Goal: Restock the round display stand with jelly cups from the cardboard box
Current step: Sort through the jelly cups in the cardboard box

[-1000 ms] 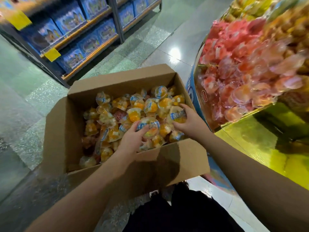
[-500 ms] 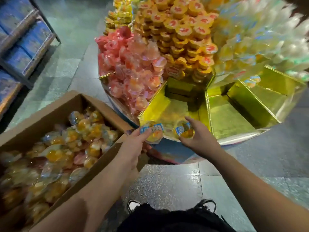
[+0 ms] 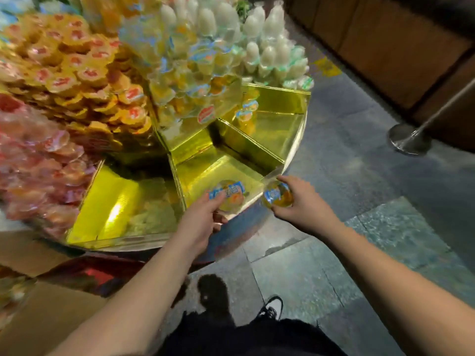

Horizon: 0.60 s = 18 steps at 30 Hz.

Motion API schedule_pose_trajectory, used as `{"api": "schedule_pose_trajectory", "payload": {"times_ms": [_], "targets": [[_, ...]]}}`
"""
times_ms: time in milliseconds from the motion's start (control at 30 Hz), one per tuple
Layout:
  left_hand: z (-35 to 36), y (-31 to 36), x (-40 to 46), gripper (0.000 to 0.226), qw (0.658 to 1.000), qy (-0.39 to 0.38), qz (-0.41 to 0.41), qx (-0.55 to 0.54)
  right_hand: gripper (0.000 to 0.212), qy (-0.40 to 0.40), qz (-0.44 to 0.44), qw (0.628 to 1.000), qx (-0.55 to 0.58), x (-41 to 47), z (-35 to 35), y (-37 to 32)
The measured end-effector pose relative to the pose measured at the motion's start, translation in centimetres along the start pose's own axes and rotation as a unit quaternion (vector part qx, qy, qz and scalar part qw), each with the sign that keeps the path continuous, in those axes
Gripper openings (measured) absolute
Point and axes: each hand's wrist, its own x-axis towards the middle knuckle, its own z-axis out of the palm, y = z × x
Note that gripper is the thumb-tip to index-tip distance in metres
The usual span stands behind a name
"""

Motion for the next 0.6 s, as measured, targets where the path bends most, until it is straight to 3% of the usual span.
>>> {"api": "schedule_pose_trajectory", "payload": {"times_ms": [167,333,600], "targets": [[6.4,2.9,3.4,0.011,1.0,-0.019,-0.009,0.011,0.071,0.026,-0.002,1.0,-0.011,3.2,-4.9,4.6],[10.4,5.2,9.0,0.026,0.999,-0.015,-0.028,-0.005,0.071,0.029,-0.006,0.999,-0.034,8.5,-8.2,7.4],[15.4,8.8,21.0,0.028,0.994,0.056,-0.05,-0.074,0.045,0.019,-0.034,0.996,-0.086,21.7,-12.0,11.3]]}}
